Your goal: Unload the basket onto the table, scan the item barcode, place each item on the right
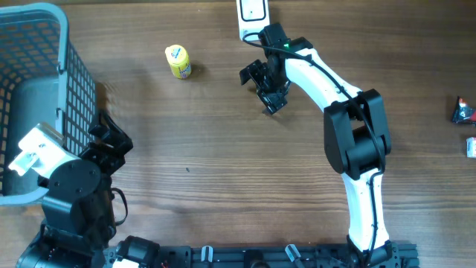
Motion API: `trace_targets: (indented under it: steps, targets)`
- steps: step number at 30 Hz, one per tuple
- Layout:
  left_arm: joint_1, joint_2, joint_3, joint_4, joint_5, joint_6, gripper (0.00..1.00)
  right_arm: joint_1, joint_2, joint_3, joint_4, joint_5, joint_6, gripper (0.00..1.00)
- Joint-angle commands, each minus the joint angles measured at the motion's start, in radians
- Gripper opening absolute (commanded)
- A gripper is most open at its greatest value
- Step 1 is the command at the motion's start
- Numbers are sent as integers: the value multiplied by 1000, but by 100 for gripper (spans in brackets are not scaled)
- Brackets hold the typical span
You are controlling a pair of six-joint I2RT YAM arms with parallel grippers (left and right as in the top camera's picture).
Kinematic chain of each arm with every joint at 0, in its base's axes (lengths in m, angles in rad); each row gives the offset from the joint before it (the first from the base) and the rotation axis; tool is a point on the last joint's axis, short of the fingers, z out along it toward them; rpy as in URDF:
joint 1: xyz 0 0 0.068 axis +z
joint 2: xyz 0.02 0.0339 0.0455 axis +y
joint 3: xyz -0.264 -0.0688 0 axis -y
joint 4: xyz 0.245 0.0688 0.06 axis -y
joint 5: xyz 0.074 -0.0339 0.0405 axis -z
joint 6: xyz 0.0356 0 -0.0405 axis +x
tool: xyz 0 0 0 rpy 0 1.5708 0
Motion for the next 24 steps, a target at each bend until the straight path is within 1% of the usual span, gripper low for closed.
trace_targets:
  steps: [1, 5, 8, 13, 16, 24]
  targets:
    - [-4, -2, -1, -3, 6, -13, 100, 13, 95, -51, -34, 118, 48, 100]
    - [-4, -2, -1, -3, 10, -13, 100, 13, 95, -51, -43, 201, 43, 100]
    - [-4, -3, -1, -3, 9, -13, 100, 13, 95, -51, 2, 262, -64, 100]
    - [-4, -2, -1, -3, 9, -13, 100, 5, 95, -49, 3, 327, -86, 100]
    - [-4, -2, -1, -3, 9, -13, 100, -12, 95, -48, 6, 344, -87, 100]
    - [-4, -2, -1, -3, 9, -13, 100, -60, 95, -1, -54, 324, -117, 100]
